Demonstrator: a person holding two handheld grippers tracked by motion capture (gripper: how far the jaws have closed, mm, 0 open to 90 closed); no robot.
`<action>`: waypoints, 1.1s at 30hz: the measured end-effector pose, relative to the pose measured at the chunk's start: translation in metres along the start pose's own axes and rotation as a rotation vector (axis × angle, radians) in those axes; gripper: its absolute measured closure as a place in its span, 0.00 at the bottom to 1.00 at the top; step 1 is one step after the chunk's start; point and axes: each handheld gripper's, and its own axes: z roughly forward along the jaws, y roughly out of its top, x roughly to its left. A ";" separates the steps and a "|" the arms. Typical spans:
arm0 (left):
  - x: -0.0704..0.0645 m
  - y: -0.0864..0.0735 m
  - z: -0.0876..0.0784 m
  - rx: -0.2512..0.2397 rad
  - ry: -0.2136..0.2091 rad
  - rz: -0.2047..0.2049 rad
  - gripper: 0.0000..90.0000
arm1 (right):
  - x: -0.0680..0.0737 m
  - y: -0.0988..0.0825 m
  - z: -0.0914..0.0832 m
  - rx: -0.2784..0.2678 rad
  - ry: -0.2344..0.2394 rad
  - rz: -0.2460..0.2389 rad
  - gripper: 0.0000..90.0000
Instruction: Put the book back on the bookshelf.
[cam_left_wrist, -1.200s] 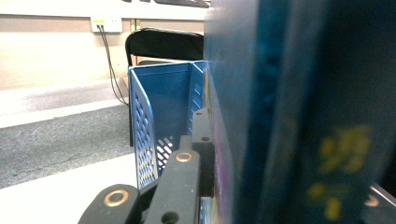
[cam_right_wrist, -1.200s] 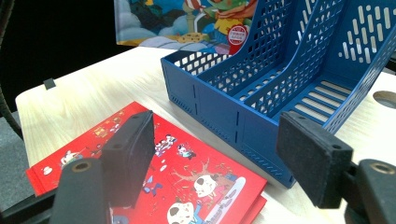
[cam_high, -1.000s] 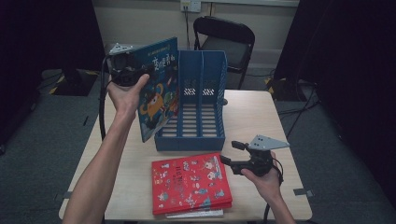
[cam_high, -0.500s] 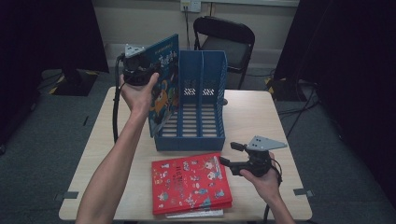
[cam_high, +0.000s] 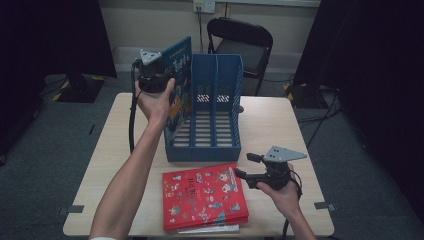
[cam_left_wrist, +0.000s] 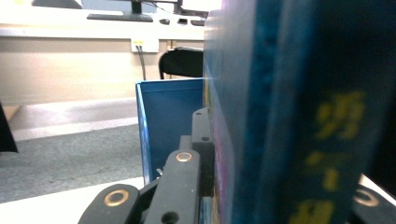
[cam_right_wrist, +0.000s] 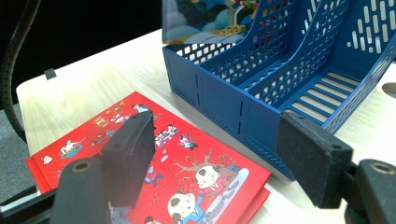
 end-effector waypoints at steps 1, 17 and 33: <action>-0.001 -0.002 0.001 -0.009 0.006 0.002 0.93 | -0.001 0.000 -0.001 -0.001 -0.004 0.006 0.31; -0.004 -0.010 0.001 -0.059 0.018 0.006 0.93 | 0.000 -0.003 0.004 0.014 0.006 0.000 0.31; -0.009 -0.014 0.003 -0.099 0.033 0.011 0.93 | -0.002 -0.004 0.003 0.015 0.011 0.005 0.31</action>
